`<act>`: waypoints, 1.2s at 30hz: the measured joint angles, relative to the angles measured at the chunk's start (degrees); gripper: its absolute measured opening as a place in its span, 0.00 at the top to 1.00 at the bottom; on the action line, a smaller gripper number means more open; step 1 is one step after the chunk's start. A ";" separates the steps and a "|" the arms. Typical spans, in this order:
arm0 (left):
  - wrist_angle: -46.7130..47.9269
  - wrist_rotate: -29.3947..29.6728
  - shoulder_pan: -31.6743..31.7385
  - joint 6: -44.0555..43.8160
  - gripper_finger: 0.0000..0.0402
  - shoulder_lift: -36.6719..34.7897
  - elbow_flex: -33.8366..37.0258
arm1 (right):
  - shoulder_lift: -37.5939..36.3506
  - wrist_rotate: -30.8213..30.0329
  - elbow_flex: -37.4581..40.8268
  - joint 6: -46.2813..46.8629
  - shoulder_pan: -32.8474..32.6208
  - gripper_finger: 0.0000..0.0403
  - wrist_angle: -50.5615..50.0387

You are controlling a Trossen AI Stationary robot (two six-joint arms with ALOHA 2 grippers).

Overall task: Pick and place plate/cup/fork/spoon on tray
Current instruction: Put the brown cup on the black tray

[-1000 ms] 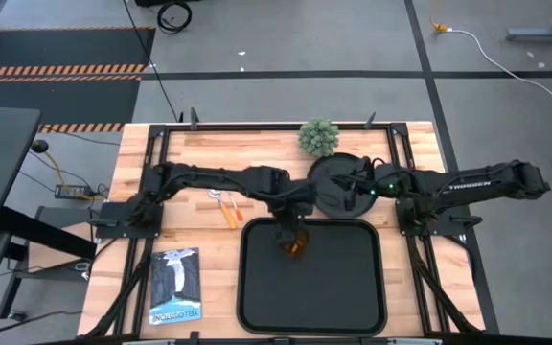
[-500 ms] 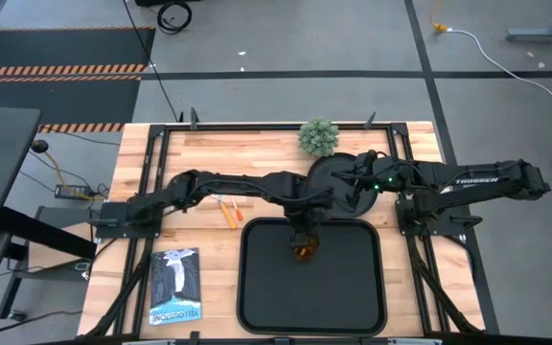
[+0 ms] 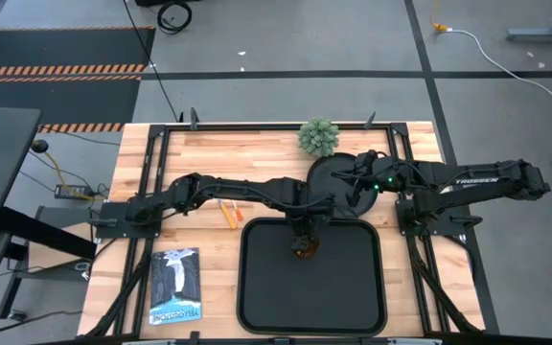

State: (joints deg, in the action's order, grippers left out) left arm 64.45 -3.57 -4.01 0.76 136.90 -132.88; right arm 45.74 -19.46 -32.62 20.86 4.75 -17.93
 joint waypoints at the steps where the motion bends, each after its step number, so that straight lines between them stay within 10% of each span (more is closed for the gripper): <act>1: -0.18 0.77 -0.02 0.37 0.76 0.00 0.00 | 0.00 0.00 0.00 0.00 0.00 0.94 0.02; 15: 2.75 2.10 -0.41 2.02 0.53 -0.13 0.01 | 0.00 0.00 0.00 1.48 0.00 0.94 0.20; 36: 4.49 14.81 -8.37 10.30 0.53 -13.19 0.11 | -0.02 -0.19 -0.02 5.18 -0.02 0.94 1.43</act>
State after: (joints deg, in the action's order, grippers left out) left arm 68.94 11.23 -12.38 11.06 123.71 -132.77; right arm 45.71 -19.65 -32.64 26.04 4.73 -16.50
